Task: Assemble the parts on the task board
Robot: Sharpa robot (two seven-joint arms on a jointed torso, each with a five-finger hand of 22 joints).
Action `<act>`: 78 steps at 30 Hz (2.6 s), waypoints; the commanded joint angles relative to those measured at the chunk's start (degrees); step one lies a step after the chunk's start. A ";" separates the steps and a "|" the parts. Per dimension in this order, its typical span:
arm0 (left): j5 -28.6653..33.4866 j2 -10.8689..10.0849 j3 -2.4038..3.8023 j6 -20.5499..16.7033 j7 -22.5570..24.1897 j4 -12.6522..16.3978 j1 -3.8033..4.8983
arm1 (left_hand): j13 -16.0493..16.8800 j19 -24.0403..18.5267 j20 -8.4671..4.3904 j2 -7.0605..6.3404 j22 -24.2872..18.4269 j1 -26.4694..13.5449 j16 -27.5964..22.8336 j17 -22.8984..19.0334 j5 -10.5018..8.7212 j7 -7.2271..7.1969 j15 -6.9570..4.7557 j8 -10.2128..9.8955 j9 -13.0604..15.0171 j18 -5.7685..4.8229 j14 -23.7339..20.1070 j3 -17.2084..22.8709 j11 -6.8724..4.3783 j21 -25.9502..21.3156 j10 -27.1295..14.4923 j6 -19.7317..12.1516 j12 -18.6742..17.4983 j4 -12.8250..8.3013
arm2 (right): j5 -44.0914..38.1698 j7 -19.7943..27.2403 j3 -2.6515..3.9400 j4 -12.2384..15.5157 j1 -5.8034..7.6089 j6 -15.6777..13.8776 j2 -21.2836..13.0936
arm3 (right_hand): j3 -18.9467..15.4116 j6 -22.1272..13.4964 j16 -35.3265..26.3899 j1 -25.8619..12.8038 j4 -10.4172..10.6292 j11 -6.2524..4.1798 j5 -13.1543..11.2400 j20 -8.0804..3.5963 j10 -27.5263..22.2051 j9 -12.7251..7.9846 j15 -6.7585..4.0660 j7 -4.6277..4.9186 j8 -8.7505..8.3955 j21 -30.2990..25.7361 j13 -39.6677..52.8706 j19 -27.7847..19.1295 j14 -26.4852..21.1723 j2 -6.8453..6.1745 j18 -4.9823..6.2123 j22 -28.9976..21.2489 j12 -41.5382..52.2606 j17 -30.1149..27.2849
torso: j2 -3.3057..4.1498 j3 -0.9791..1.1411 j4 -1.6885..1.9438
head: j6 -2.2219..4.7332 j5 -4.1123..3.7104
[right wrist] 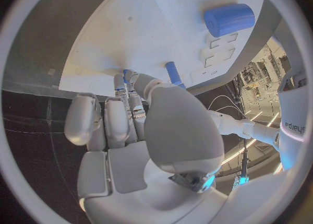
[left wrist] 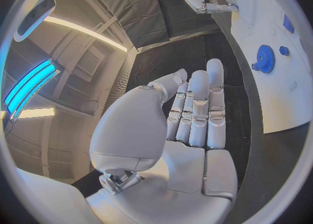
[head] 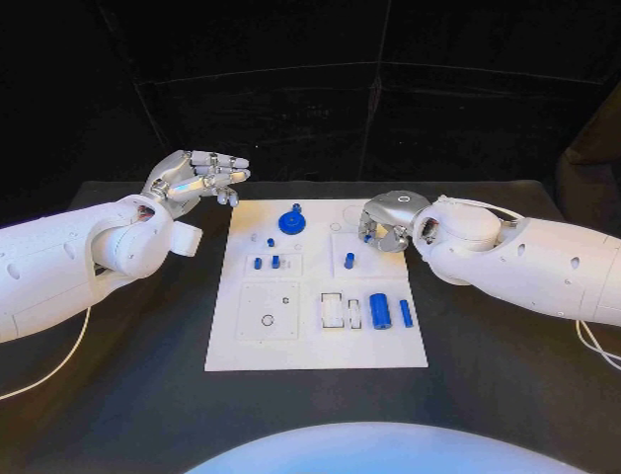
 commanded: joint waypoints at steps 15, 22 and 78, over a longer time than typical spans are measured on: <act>0.33 -0.17 0.05 0.58 0.65 0.32 0.11 | -0.08 -0.27 0.02 -0.22 -0.02 -0.29 -0.33 -0.09 0.17 0.25 0.14 0.09 -0.09 0.68 -0.48 -0.02 0.25 -0.19 -0.23 -0.27 0.34 -0.49 | 1.38 0.17 1.31 9.12 0.21 -8.80 -4.67 | 0.20 0.38 0.02 -0.35 -0.53 0.07 -0.20 -0.06 0.44 0.02 -0.52 -0.04 0.14 0.35 -0.06 0.65 1.90 -0.26 -0.60 0.54 -0.12 0.24 | -0.04 -0.09 0.04 | 0.29 0.19; 0.33 -0.08 0.05 0.47 0.73 0.32 0.11 | -0.10 -0.28 0.03 -0.25 -0.02 -0.29 -0.34 -0.12 0.17 0.29 0.15 0.07 -0.10 0.68 -0.49 -0.03 0.27 -0.18 -0.29 -0.33 0.35 -0.52 | 2.71 0.61 2.01 14.08 0.24 -9.34 -4.73 | 0.28 0.40 0.12 -0.38 -0.65 0.07 -0.17 -0.08 0.46 0.01 -0.52 -0.04 0.10 0.43 -0.09 0.71 1.93 -0.34 -0.63 0.69 -0.19 0.36 | -0.01 -0.07 0.08 | 0.38 1.04; 0.49 0.65 0.06 0.83 0.94 0.83 0.21 | -0.10 -0.35 0.13 -0.51 -0.02 -0.62 -0.39 -0.29 0.13 0.42 0.27 0.12 -0.11 0.64 -0.48 -0.29 0.38 -0.18 -0.45 -0.54 0.56 -0.55 | 0.56 2.98 0.24 9.54 -4.98 0.74 9.24 | 0.81 -0.06 0.16 -0.79 -1.17 0.33 0.18 -0.08 0.18 -0.19 -0.36 0.25 -0.45 0.39 -0.37 0.54 1.91 -0.42 -0.59 0.48 -0.82 0.11 | 0.05 -0.08 0.04 | -2.65 6.66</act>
